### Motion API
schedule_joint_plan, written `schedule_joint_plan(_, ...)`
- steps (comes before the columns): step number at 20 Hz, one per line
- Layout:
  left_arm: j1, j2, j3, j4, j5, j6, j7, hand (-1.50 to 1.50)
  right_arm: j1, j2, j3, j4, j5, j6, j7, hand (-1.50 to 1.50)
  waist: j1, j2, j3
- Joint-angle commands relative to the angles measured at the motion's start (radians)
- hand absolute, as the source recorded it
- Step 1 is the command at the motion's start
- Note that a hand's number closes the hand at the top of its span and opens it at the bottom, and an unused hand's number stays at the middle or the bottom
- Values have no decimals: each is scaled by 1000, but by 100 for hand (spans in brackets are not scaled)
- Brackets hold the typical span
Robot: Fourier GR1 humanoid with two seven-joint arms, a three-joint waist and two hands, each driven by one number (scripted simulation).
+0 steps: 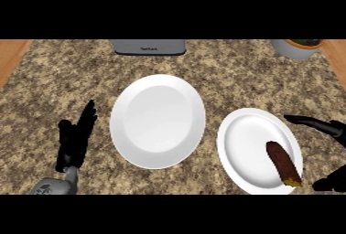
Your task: Pick the sweet potato from the plate and place it in the plate
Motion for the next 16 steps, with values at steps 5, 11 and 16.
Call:
schedule_joint_plan(5, 0, 7, 11, -15, -2, -22, 24, 0, -98, -111, 121, 0, 245, 55, -22, -150, -1, -2, -2)
schedule_joint_plan(11, -19, 15, 50, 19, -3, -38, 3, 0, -174, -63, 247, 37, 365, 116, 61, -150, -2, 1, -2)
schedule_joint_plan(16, 44, -19, 20, -65, -53, -8, 49, 0, -202, -16, 237, 76, 425, 147, 66, -150, -8, -3, -2)
